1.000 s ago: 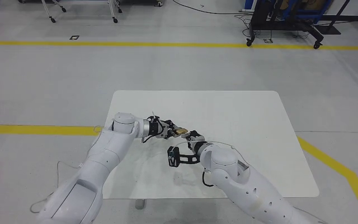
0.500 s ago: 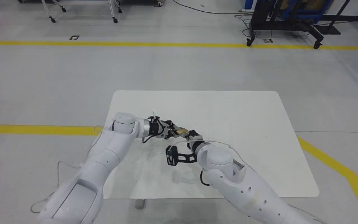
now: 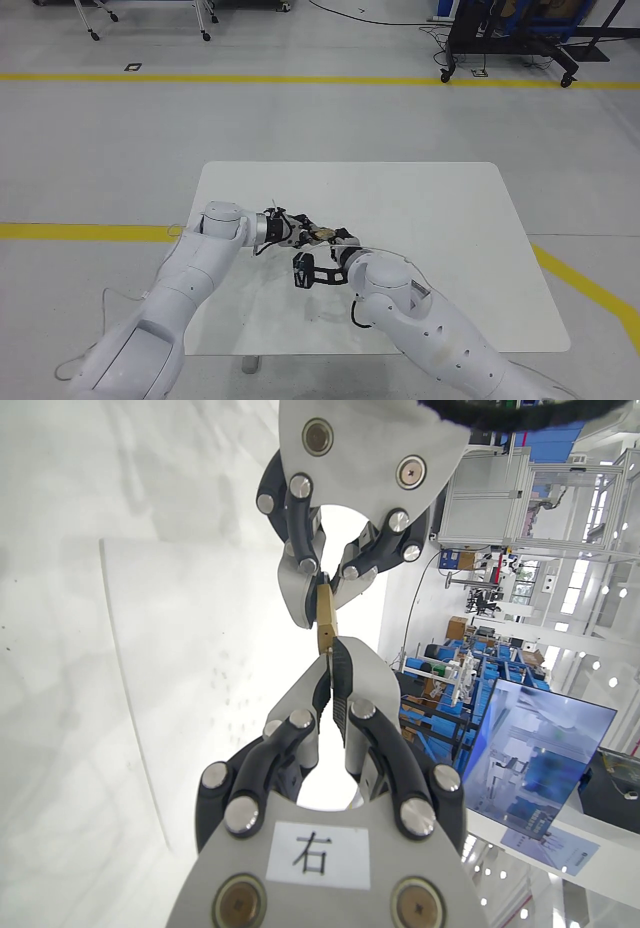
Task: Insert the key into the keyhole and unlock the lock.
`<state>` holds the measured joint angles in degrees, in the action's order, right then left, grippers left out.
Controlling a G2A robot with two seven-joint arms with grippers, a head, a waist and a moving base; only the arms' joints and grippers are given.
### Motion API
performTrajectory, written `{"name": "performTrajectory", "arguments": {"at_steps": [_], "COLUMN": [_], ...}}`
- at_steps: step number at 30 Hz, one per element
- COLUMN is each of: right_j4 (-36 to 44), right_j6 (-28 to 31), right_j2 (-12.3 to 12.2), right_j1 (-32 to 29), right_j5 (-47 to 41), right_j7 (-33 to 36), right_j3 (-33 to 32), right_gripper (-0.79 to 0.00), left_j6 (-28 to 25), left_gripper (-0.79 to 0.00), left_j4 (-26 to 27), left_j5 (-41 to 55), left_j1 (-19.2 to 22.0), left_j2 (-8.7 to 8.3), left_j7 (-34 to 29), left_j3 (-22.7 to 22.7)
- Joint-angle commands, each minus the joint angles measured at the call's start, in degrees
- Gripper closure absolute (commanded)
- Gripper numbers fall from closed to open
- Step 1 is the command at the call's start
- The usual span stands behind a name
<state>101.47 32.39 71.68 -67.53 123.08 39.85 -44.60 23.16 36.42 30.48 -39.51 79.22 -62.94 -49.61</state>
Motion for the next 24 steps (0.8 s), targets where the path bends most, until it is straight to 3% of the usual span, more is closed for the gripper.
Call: {"name": "performTrajectory", "arguments": {"at_steps": [1, 14, 19, 20, 21, 22, 23, 24], "right_j4": [-0.02, 9.41, 14.58, 14.86, 14.94, 14.83, 14.32, 13.31], "right_j6": [-0.17, -0.91, -4.08, -4.43, -4.8, -4.79, -4.64, -3.94], "right_j2": [0.07, -1.6, -2.67, -2.93, -3.15, -3.32, -3.44, -3.52], "right_j1": [-0.21, -7.78, -14.54, -16.03, -17.5, -18.89, -20.01, -20.93], "right_j5": [-0.55, -1.17, -9.19, -11.2, -13.47, -16.61, -20.45, -24.9], "right_j7": [-0.37, -5.6, -15.88, -18.68, -21.49, -24.65, -27.85, -30.8], "right_j3": [-0.49, -8.27, -14.88, -16.5, -18.12, -19.5, -21.06, -22.36], "right_gripper": [-0.785, -0.785, -0.785, -0.677, -0.446, -0.311, -0.055, 0.0], "left_j6": [0.06, -0.13, 0.51, 1.25, 2.22, 2.62, 2.86, 3.12], "left_gripper": [0.0, 0.0, 0.0, 0.0, 0.0, 0.0, 0.0, 0.0], "left_j4": [-0.01, -0.41, -0.64, -0.82, -1.09, -1.14, -1.21, -1.32], "left_j5": [-0.02, 0.61, 1.45, 2.18, 3.26, 3.74, 4.12, 4.71], "left_j1": [0.02, 0.23, -0.01, 0.01, 0.06, 0.18, 0.19, 0.17], "left_j2": [-0.01, -0.11, -0.12, -0.09, -0.03, 0.01, 0.04, 0.08], "left_j7": [-0.12, 0.19, 0.23, 0.17, 0.01, 0.05, -0.04, -0.24], "left_j3": [-0.04, -0.95, -1.41, -1.66, -2.02, -2.2, -2.31, -2.49]}}
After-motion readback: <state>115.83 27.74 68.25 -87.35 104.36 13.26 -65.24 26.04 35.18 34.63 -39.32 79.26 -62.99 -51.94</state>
